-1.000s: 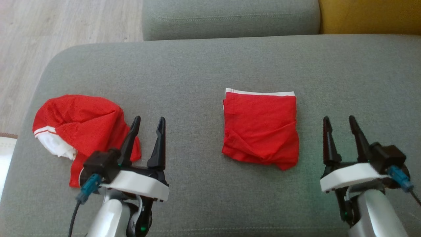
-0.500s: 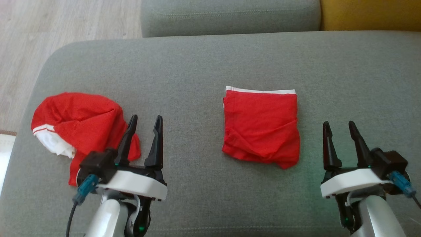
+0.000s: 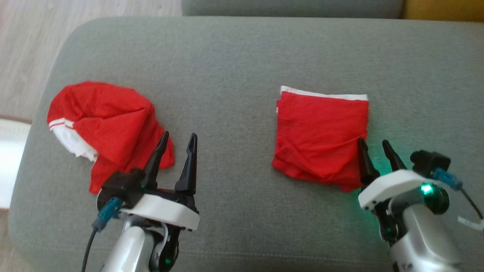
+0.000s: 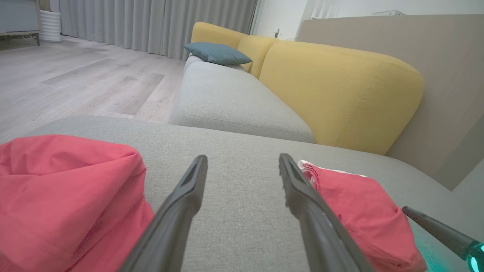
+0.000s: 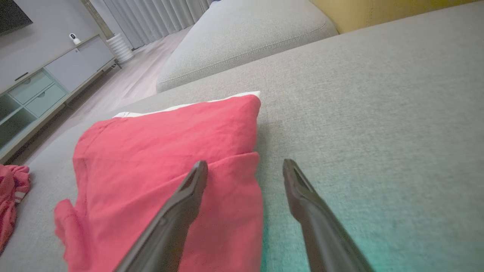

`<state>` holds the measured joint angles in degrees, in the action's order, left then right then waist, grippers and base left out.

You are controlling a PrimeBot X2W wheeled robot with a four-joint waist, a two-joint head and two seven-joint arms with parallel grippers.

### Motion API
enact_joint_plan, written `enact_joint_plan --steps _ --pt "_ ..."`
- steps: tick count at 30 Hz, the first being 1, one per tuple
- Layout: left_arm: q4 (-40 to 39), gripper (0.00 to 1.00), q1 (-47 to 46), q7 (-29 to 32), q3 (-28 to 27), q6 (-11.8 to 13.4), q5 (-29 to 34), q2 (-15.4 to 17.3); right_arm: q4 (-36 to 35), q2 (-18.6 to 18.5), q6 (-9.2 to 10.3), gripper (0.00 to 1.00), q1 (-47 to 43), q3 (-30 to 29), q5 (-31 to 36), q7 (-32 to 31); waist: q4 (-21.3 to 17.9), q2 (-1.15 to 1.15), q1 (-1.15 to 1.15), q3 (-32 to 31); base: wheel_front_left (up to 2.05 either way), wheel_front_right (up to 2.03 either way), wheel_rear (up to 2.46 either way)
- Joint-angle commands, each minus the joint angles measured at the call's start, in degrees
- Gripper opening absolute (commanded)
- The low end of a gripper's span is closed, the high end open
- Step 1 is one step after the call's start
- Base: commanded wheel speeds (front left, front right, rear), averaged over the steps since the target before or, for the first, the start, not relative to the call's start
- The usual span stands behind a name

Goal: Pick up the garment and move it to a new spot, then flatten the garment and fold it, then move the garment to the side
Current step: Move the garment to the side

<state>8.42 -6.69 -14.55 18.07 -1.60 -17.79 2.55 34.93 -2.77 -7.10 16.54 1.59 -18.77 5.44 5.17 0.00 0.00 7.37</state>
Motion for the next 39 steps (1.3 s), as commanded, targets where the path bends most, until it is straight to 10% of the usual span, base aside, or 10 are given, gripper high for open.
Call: enact_joint_plan --steps 1,11,12,14,28,39 --pt "-1.69 1.00 -3.10 -0.45 -1.32 -0.37 0.28 0.32 0.11 -0.11 -0.39 1.00 3.06 0.96 -0.82 0.00 1.24 0.00 0.00 1.25 0.00 0.00 0.00" --pt "-2.00 1.00 -5.03 -0.45 -1.21 -0.90 0.40 0.32 15.37 -0.11 -0.39 1.00 11.67 2.53 -0.76 1.58 3.47 0.00 0.00 4.98 0.00 0.00 0.00" --pt "-1.99 1.00 -5.16 -0.45 -1.28 -0.90 0.40 0.32 16.23 -0.11 -0.39 0.92 12.23 2.95 -0.13 2.14 3.45 0.00 0.00 5.10 0.00 0.00 0.00" --pt "-1.93 1.00 -5.33 -0.45 -1.57 -0.77 0.44 0.32 17.41 -0.11 -0.39 0.00 13.25 4.00 1.20 3.53 3.09 0.00 0.00 5.23 0.00 0.00 0.00" --pt "-2.87 1.00 -6.17 -0.45 -1.87 -0.69 0.34 0.32 11.09 -2.61 -0.39 0.00 16.86 4.48 24.42 4.94 -3.94 0.00 0.00 5.11 0.00 0.00 0.00" --pt "-3.22 1.00 -9.46 -0.45 -2.78 -2.04 1.43 0.32 5.96 -23.07 -0.39 0.00 21.26 10.14 22.56 -4.02 -7.79 0.00 0.00 9.99 0.00 0.00 0.00"
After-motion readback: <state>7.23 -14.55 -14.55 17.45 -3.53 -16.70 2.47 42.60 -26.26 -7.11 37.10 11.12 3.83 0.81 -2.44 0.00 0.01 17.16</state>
